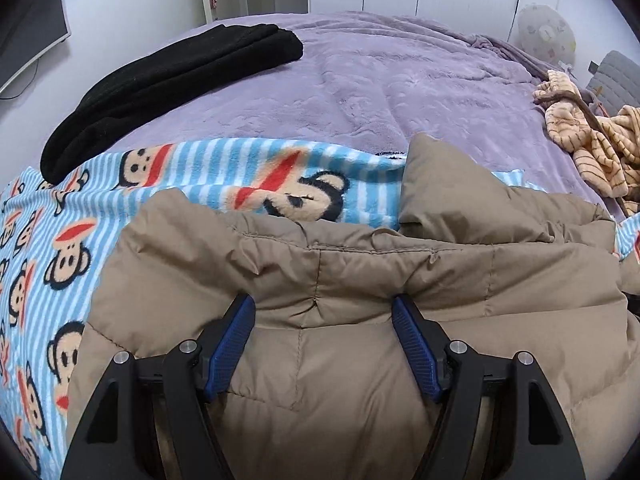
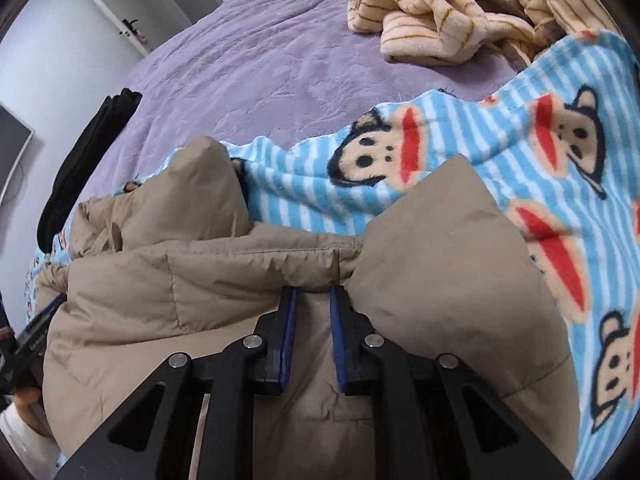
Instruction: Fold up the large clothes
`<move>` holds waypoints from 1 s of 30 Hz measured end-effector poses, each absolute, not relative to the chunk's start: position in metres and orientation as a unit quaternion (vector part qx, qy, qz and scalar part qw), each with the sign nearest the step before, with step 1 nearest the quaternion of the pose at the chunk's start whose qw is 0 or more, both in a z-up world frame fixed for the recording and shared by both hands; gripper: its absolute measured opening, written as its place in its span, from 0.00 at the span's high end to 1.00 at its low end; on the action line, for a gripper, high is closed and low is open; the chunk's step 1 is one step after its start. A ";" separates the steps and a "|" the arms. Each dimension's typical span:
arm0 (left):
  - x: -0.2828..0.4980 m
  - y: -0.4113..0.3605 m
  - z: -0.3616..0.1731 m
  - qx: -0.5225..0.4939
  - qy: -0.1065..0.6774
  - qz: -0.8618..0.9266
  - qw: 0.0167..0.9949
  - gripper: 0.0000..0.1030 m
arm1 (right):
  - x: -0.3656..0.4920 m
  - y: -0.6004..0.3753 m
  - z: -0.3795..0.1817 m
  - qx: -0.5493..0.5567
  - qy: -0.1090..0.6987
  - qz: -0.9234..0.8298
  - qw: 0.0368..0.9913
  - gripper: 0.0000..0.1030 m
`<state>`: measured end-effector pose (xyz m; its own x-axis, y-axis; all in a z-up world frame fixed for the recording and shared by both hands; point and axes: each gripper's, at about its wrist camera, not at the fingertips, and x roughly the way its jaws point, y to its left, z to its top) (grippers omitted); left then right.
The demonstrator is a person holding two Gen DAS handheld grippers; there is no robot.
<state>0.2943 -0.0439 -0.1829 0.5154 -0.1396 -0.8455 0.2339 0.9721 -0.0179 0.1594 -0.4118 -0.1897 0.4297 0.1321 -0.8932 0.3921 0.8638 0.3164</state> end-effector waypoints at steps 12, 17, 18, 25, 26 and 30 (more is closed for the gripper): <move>0.296 -0.009 -0.159 0.071 0.457 -0.064 0.884 0.28 | 0.161 -0.432 -0.190 0.278 0.517 -0.121 0.801 0.92; 0.302 0.032 -0.167 0.091 0.473 -0.010 0.876 0.24 | 0.134 -0.447 -0.167 0.243 0.506 -0.186 0.806 0.88; 0.303 0.042 -0.168 0.070 0.481 -0.006 0.874 0.21 | 0.129 -0.452 -0.166 0.253 0.503 -0.192 0.804 0.88; 0.268 0.056 -0.143 0.055 0.491 -0.009 0.869 0.21 | 0.096 -0.466 -0.144 0.329 0.482 -0.209 0.785 0.74; 0.259 0.056 -0.140 0.055 0.494 -0.017 0.868 0.21 | 0.089 -0.460 -0.137 0.325 0.480 -0.202 0.789 0.60; 0.214 0.054 -0.131 0.058 0.512 -0.042 0.856 0.21 | 0.057 -0.431 -0.116 0.295 0.479 -0.179 0.807 0.42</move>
<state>0.2145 0.0540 -0.1305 0.4718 -0.0130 -0.8816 0.1315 0.9898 0.0558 0.0574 -0.4305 -0.1158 0.4763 -0.0066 -0.8792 0.5717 0.7621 0.3040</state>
